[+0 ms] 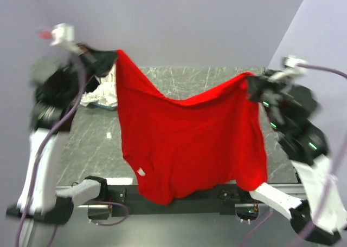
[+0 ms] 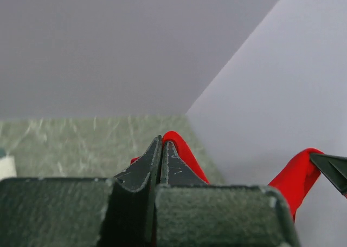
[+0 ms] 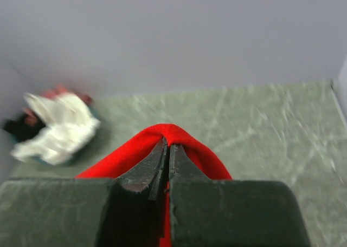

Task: Fold and stack the t-shirts
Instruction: Flatten the tshirt out

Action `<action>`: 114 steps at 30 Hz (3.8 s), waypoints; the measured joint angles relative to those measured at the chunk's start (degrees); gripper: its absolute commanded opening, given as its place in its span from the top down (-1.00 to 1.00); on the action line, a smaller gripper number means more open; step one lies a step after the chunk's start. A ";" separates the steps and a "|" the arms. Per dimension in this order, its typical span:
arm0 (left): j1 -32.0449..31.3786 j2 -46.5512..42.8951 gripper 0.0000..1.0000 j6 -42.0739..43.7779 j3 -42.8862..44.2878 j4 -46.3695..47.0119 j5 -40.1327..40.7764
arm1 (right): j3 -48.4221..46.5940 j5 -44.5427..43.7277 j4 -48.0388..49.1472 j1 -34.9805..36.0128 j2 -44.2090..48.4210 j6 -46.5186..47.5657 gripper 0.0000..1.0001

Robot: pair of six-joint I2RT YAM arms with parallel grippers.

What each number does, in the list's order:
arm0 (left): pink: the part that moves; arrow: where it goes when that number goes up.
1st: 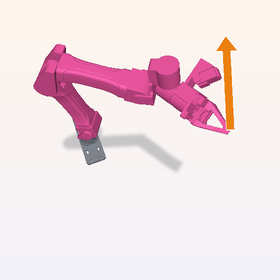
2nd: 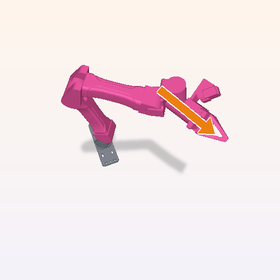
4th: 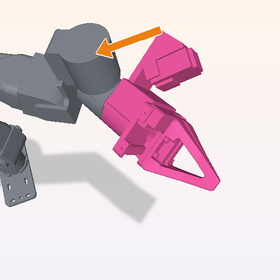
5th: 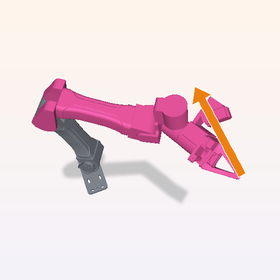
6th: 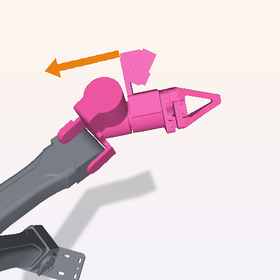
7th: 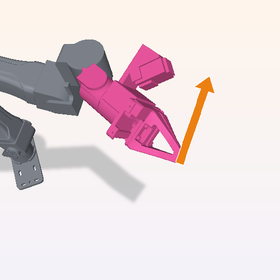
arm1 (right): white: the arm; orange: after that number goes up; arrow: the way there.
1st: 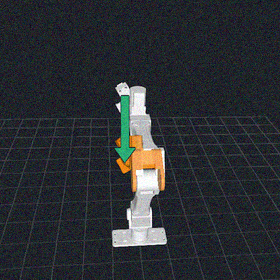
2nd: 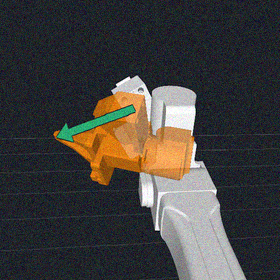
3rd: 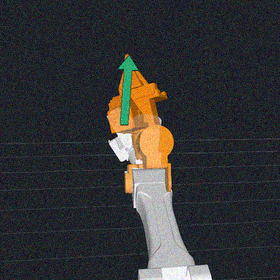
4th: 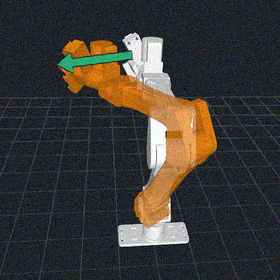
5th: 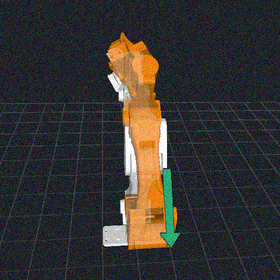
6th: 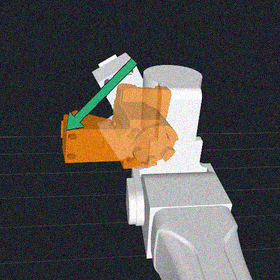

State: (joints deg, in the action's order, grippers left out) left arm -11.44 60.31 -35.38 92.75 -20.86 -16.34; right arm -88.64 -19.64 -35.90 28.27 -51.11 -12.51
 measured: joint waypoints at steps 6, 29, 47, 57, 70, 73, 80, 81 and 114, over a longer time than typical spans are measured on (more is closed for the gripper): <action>-0.04 18.97 0.99 0.50 2.62 -2.49 1.01 | 3.10 4.59 2.32 -8.98 -13.86 0.22 1.00; -5.86 -0.52 0.99 -0.68 -13.66 14.84 -6.03 | -0.94 12.81 9.27 -13.92 -17.38 15.02 1.00; -33.44 -20.09 -0.49 -12.28 -50.42 0.85 14.91 | 28.55 17.90 3.80 -10.62 -12.26 5.20 -0.50; -33.44 3.39 -0.53 -9.64 -47.36 11.10 17.70 | 29.31 17.66 7.23 -11.41 -27.50 -1.70 -0.42; -33.44 22.32 -0.56 -6.43 -50.36 23.37 17.64 | 40.76 22.97 19.06 -2.91 -29.44 -11.17 -0.42; -33.44 24.15 -0.56 -6.45 -53.27 25.00 17.59 | 41.09 22.69 21.81 0.63 -32.13 -13.00 -0.42; -33.44 27.06 -0.57 -6.45 -55.52 29.03 17.73 | 41.07 19.34 23.96 6.80 -39.67 -14.97 -0.42; -33.44 27.06 -0.57 -6.45 -55.93 29.88 17.73 | 41.07 18.84 24.26 7.48 -40.52 -15.08 -0.42; -41.88 -0.66 -0.60 -18.43 -70.99 12.41 28.28 | 39.74 11.13 20.81 19.28 -36.85 -20.55 -0.43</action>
State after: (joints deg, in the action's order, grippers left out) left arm -53.32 59.66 -53.80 21.76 -8.45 11.94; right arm -48.90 -8.51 -15.09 47.55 -87.96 -33.06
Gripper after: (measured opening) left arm 0.802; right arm 0.711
